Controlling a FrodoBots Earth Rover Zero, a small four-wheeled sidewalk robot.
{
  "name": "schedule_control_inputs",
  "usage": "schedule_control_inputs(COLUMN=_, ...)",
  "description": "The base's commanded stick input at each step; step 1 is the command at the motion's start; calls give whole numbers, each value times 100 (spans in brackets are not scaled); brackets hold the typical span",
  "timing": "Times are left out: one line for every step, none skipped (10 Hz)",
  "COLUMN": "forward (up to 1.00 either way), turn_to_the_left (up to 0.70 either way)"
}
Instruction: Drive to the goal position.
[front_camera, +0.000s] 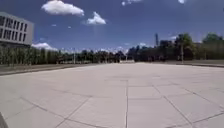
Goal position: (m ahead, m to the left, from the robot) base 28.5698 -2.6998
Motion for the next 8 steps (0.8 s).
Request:
schedule_control_inputs(forward=50, turn_to_the_left=0)
schedule_control_inputs(forward=50, turn_to_the_left=0)
schedule_control_inputs(forward=50, turn_to_the_left=0)
schedule_control_inputs(forward=50, turn_to_the_left=0)
schedule_control_inputs(forward=50, turn_to_the_left=0)
schedule_control_inputs(forward=50, turn_to_the_left=-22)
schedule_control_inputs(forward=50, turn_to_the_left=-40)
schedule_control_inputs(forward=50, turn_to_the_left=-50)
